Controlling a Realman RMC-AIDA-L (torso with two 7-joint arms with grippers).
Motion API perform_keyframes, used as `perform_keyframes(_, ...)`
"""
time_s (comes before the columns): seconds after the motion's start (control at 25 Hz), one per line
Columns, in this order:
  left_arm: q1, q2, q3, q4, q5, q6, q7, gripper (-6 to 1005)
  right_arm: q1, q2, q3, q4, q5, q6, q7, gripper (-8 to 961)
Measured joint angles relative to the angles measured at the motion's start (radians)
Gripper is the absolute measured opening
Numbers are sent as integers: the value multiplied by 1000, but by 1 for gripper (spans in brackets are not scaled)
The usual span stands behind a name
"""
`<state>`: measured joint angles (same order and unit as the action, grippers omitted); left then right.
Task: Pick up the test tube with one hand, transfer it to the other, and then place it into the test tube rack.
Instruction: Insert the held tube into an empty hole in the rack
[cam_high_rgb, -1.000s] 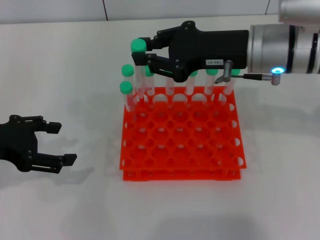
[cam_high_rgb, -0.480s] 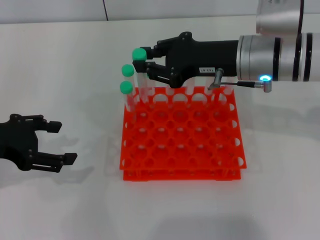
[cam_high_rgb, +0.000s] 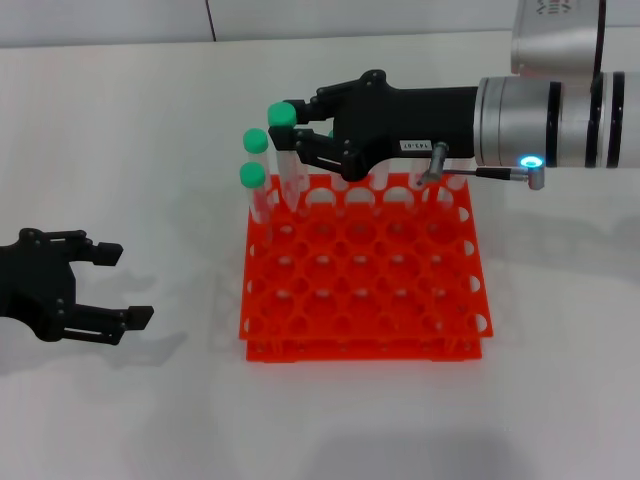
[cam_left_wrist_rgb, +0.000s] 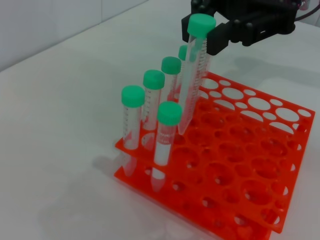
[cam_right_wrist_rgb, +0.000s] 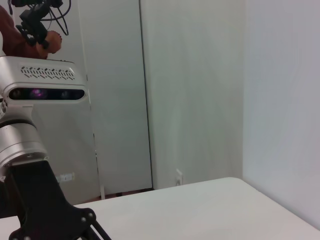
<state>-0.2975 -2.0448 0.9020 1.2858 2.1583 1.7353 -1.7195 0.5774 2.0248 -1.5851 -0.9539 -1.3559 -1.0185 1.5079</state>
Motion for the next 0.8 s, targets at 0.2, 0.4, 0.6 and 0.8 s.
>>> perform_keyframes(0.2, 0, 1, 0, -4, 2, -2, 1, 892, 6, 1, -1, 22, 0, 4, 0, 259)
perform_keyframes(0.4, 0, 2, 0, -5, 3, -3, 1, 892, 6, 2, -7, 23, 5, 12, -10, 259)
perform_keyframes(0.6, 0, 2, 0, -5, 3, -5, 3, 892, 8, 3, -15, 26, 16, 27, -21, 259)
perform_keyframes(0.8, -2, 2, 0, -5, 3, -6, 4, 892, 9, 3, -19, 46, 26, 28, -32, 259)
